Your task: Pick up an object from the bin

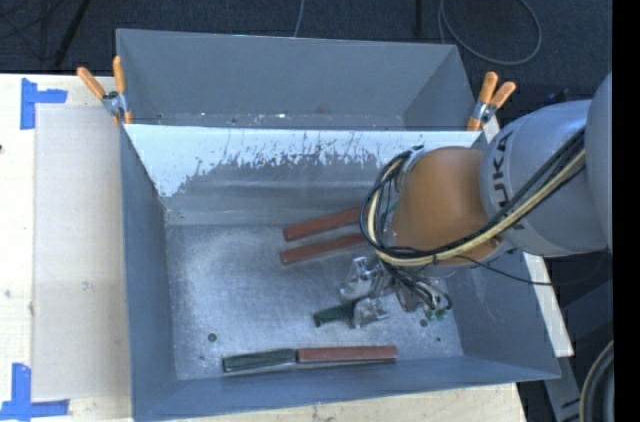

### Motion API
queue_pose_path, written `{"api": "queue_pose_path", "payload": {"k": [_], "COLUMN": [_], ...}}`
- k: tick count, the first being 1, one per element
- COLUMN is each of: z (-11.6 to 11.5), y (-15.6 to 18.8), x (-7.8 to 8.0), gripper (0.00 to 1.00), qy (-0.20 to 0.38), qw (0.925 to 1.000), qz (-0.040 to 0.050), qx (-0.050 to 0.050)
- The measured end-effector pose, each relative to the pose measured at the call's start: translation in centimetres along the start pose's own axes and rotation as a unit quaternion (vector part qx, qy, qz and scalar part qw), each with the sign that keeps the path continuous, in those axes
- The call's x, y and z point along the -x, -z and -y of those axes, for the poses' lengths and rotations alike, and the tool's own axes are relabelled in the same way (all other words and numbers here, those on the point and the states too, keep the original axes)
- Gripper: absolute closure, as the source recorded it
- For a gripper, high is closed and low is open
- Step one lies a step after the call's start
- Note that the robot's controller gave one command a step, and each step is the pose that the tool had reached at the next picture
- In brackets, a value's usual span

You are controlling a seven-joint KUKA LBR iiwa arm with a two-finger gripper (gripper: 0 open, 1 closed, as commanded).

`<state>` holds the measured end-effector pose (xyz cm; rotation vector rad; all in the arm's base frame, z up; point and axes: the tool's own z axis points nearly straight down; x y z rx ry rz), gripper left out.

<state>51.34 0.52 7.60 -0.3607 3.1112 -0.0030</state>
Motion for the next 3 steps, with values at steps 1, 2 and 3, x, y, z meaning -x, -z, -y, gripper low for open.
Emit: {"api": "queue_pose_path", "payload": {"k": [1,2,3], "z": [0.0,-0.1,-0.1], "y": [0.4,2.0,3.7], "x": [-0.1,-0.3,-0.2], "gripper": [1.00,1.00,1.00], "qy": [0.000,0.000,0.001], "qw": [1.0000,1.0000,1.0000], "qz": [-0.0018,-0.0068,-0.0051], "qx": [0.000,0.002,0.002]}}
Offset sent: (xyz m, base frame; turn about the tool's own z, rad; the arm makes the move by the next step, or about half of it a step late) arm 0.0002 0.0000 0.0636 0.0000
